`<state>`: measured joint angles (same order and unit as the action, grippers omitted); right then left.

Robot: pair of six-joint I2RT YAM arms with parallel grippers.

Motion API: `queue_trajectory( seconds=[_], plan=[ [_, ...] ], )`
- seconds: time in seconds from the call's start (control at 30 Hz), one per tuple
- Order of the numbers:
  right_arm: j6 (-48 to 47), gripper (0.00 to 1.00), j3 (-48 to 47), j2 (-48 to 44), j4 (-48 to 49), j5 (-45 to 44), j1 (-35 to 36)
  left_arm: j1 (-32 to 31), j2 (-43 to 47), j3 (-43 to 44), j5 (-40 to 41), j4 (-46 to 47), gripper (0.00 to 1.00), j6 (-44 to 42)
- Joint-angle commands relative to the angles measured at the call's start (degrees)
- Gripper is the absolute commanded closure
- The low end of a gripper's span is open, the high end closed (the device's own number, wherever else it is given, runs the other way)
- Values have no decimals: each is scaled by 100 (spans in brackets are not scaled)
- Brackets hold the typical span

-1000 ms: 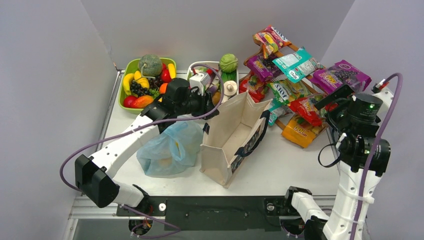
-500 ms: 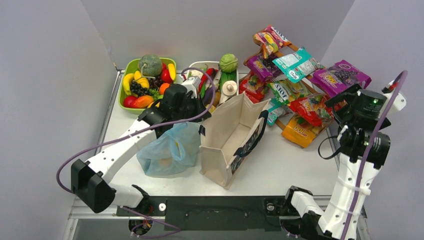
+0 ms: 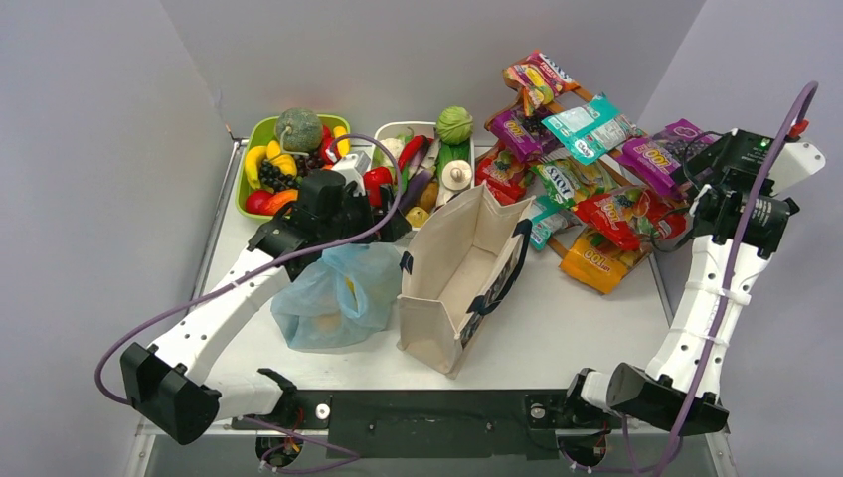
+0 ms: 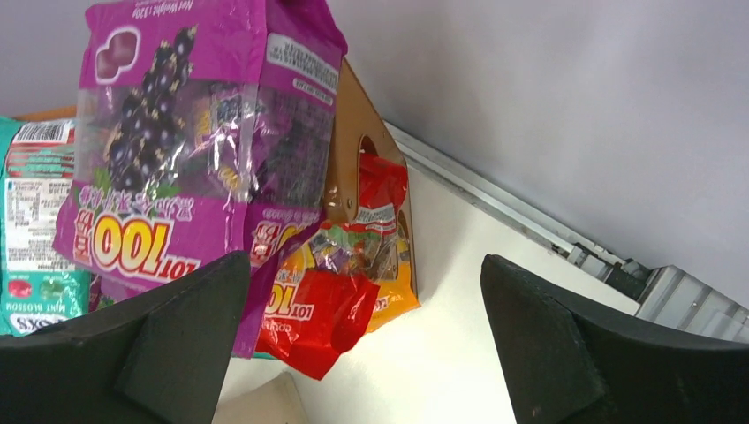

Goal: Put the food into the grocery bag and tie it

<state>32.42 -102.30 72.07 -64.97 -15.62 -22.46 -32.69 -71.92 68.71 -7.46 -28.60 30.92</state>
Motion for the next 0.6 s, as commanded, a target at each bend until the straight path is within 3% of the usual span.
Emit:
queue_trajectory(
  seconds=[0.0, 0.3, 0.57],
  plan=[
    [-102, 0, -323, 269, 278, 305, -267, 135, 382, 29, 69, 455, 5, -204],
    [77, 0, -777, 836, 496, 1147, -512, 542, -14, 432, -1141, 970, 5, -81],
    [393, 0, -309, 903, 1082, 1407, -570, 527, 195, 212, -1215, 1234, 4, -482]
  ],
)
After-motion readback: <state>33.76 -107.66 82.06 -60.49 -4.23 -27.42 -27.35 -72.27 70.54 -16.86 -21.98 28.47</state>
